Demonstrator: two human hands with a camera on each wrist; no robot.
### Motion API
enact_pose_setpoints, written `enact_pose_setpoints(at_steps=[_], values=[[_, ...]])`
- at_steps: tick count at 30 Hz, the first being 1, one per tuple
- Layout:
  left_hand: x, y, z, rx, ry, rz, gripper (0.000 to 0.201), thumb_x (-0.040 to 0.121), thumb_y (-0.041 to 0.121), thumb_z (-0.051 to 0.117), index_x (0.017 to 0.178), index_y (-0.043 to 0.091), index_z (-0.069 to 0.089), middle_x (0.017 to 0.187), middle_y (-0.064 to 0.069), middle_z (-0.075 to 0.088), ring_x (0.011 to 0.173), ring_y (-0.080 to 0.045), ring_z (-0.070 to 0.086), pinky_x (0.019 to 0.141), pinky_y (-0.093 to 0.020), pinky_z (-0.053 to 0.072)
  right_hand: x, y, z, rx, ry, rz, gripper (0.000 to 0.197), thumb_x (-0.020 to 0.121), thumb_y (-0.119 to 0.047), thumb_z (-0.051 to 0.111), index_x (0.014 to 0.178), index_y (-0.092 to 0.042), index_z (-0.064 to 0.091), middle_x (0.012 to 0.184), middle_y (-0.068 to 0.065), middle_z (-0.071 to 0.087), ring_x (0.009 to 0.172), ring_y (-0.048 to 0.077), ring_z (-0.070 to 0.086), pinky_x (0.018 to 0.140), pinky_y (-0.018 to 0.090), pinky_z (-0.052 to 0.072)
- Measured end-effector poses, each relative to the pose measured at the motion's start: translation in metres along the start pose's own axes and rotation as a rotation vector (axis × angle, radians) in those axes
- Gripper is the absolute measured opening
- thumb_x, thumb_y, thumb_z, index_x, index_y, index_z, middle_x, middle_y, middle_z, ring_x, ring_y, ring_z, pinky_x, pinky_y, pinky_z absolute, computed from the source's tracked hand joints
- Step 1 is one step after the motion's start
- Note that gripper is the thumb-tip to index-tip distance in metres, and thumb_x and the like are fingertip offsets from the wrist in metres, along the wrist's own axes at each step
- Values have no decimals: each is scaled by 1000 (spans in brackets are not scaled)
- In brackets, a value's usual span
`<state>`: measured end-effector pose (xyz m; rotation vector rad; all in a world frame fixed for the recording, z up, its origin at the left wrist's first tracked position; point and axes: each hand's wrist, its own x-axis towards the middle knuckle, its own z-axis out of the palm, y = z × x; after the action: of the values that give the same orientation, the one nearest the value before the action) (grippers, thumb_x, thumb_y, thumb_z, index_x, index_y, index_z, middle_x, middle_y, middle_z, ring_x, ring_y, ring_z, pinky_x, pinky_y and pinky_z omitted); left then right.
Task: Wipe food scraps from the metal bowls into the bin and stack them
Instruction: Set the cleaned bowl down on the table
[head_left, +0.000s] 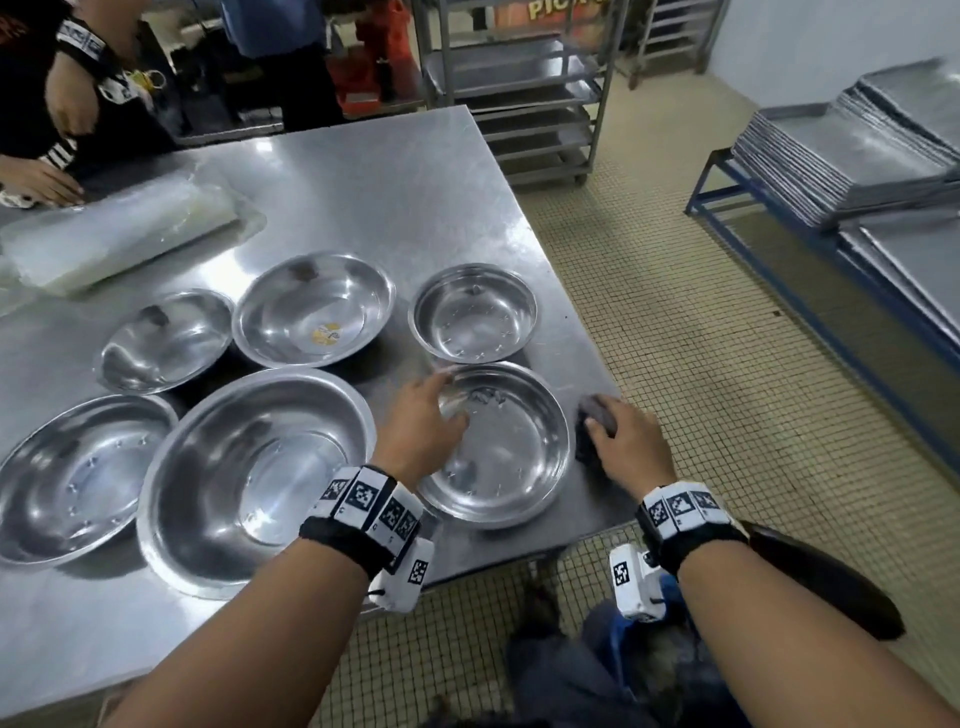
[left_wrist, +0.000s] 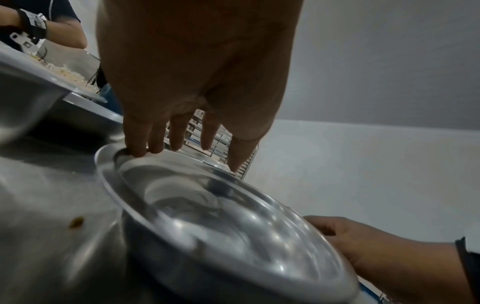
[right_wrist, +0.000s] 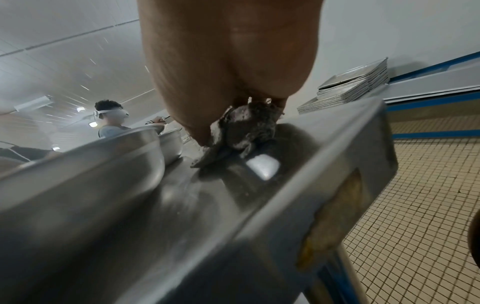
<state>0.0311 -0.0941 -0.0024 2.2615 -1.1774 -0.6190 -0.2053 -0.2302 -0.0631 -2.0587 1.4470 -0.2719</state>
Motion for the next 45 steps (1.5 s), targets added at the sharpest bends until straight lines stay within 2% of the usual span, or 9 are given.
enact_pose_setpoints(at_steps=[4, 8, 14, 20, 26, 29, 35, 39, 45], values=[[-19, -9, 13, -11, -3, -4, 60, 93, 18, 73, 150, 19, 54, 156, -10, 48, 142, -30, 48, 116, -40, 37, -12, 7, 5, -129, -44, -63, 51, 101, -42, 52, 151, -36, 44, 156, -7, 45, 135, 29, 42, 114, 51, 37], [-29, -15, 21, 14, 28, -6, 59, 92, 20, 72, 149, 16, 55, 157, -10, 46, 143, -32, 45, 121, -43, 34, -15, 7, 1, 0, -10, -20, 45, 103, -36, 53, 148, -29, 51, 159, 2, 39, 143, 29, 35, 117, 49, 32], [-37, -25, 29, 13, 115, -26, 60, 93, 20, 72, 149, 12, 54, 155, -10, 49, 144, -33, 43, 121, -44, 33, -11, -9, -6, 97, 126, -103, 34, 104, -37, 51, 129, -18, 64, 137, 4, 59, 129, 24, 47, 111, 46, 40], [-46, -41, 46, 43, 156, -70, 72, 93, 32, 70, 158, 23, 40, 161, -6, 41, 151, -26, 33, 124, -45, 32, -20, -35, -5, 211, 37, -189, 45, 105, -50, 40, 128, -19, 63, 121, 1, 66, 113, 21, 58, 97, 40, 46], [-63, -35, 53, -22, 187, -163, 80, 93, 14, 65, 162, 15, 25, 160, -17, 37, 149, -33, 35, 121, -48, 36, -20, -40, 1, 174, -21, -228, 41, 102, -26, 55, 140, -12, 57, 129, 9, 63, 122, 24, 51, 109, 41, 37], [-74, -32, 51, -18, 215, -209, 67, 94, 4, 62, 156, 6, 36, 149, -17, 50, 136, -34, 50, 109, -40, 41, -18, -39, 2, 130, -59, -226, 38, 100, -12, 53, 138, -7, 58, 130, 14, 62, 122, 27, 50, 106, 34, 34], [-84, -25, 38, -8, 217, -231, 57, 96, 6, 59, 152, 12, 47, 128, -14, 68, 117, -34, 64, 94, -38, 48, -14, -42, 3, 100, -86, -263, 28, 100, -11, 54, 126, -9, 64, 110, 9, 67, 99, 18, 49, 84, 25, 30], [-87, -17, 25, 49, 154, -306, 37, 96, 19, 62, 133, 15, 60, 109, -13, 74, 104, -35, 68, 76, -31, 43, -7, -52, 2, 23, -44, -266, 29, 97, -24, 58, 123, -15, 67, 126, 10, 59, 114, 31, 55, 100, 44, 43], [-99, -11, -5, 28, 277, -319, 36, 98, 33, 64, 131, 19, 68, 108, -3, 78, 101, -25, 71, 90, -36, 56, -3, -95, 3, 170, -72, -392, 25, 99, -29, 60, 118, -15, 68, 121, 9, 63, 113, 26, 57, 97, 38, 44]])
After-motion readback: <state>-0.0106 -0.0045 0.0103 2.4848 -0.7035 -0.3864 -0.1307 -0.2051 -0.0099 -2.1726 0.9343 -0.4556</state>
